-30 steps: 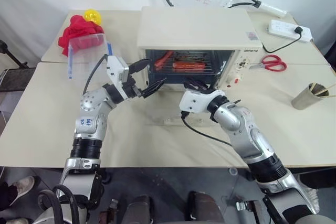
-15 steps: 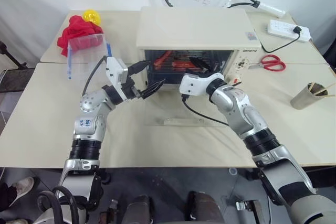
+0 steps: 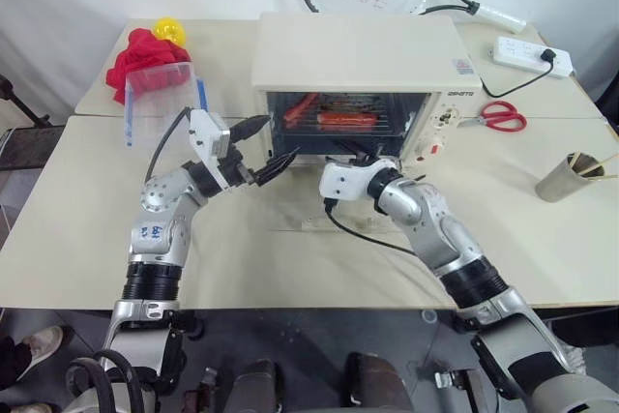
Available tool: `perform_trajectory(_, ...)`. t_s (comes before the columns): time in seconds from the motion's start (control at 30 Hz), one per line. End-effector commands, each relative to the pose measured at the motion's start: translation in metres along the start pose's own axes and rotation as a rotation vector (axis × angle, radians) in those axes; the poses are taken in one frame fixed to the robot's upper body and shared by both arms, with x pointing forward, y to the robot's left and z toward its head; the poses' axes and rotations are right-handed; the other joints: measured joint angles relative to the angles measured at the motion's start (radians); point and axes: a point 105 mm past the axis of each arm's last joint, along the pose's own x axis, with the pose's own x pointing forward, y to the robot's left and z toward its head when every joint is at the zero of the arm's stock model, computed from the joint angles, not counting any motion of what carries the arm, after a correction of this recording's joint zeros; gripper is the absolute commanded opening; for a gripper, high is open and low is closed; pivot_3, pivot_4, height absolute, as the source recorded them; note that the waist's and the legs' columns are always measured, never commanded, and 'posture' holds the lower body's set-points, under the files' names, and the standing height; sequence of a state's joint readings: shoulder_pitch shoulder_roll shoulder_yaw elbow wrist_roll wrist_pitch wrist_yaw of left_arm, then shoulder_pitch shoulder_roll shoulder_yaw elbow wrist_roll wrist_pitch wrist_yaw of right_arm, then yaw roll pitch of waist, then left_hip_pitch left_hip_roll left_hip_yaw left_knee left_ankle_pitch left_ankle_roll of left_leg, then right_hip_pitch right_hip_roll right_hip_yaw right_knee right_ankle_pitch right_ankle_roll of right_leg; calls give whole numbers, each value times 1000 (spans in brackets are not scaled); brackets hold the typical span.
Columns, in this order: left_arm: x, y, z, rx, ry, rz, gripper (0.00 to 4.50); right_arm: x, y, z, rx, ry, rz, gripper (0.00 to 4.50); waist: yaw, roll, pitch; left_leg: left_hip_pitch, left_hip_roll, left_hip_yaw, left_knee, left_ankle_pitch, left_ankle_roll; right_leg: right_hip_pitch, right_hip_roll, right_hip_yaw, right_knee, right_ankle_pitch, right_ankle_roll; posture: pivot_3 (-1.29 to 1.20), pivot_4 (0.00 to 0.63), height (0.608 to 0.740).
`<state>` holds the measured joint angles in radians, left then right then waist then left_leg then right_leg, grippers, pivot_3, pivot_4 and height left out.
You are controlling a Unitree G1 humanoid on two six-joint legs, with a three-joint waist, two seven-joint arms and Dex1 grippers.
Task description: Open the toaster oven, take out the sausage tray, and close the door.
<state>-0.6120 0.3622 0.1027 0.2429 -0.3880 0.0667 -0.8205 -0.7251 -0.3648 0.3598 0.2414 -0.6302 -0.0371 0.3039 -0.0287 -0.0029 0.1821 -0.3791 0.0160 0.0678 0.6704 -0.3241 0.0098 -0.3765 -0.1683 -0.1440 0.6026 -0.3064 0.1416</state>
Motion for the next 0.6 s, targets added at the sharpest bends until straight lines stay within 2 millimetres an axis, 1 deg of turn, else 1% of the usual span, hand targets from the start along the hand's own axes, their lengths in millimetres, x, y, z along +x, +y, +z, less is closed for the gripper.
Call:
perform_trajectory(0.03, -1, -2, 13, 39, -33, -8, 4500, 2, -18, 4, -27, -21, -70, 2491, 0, 0, 0, 0, 0, 0, 0, 0, 0, 0, 0, 0, 0, 0, 0, 0, 150, 740)
perform_trajectory(0.13, -2, -3, 12, 35, -31, -11, 4500, 3, -14, 0, -47, -6, -62, 3402, 0, 0, 0, 0, 0, 0, -1, 0, 0, 0, 0, 0, 0, 0, 0, 0, 150, 740)
perform_trajectory(0.27, -1, -4, 12, 32, -31, -12, 4500, 5, -10, -4, -74, 5, -55, 3402, 0, 0, 0, 0, 0, 0, -1, 0, 0, 0, 0, 0, 0, 0, 0, 0, 150, 740)
perform_trajectory(0.4, 1, -7, 12, 24, -37, -28, 4500, 10, -11, -15, -77, 47, -54, 3402, -2, 0, 0, 0, 0, 0, -1, 0, 0, 0, 0, 0, 0, 0, 0, 0, 150, 740)
perform_trajectory(0.47, 2, -7, 12, 23, -38, -27, 4500, 11, -13, -15, -88, 39, -71, 3026, -1, 0, 0, 0, 0, 0, -1, 0, 0, 0, 0, 0, 0, 0, 0, 0, 150, 740)
perform_trajectory(0.53, 3, -7, 13, 22, -40, -29, 4500, 13, -15, -16, -96, 41, -76, 2539, -1, 0, 0, 0, 0, 0, -1, 0, 0, 0, 0, 0, 0, 0, 0, 0, 150, 740)
perform_trajectory(0.6, 5, -6, 13, 23, -42, -31, 4500, 16, -16, -15, -99, 42, -78, 1855, -2, 0, 0, 0, 0, 0, -1, 0, 0, 0, 0, 0, 0, 0, 0, 0, 150, 740)
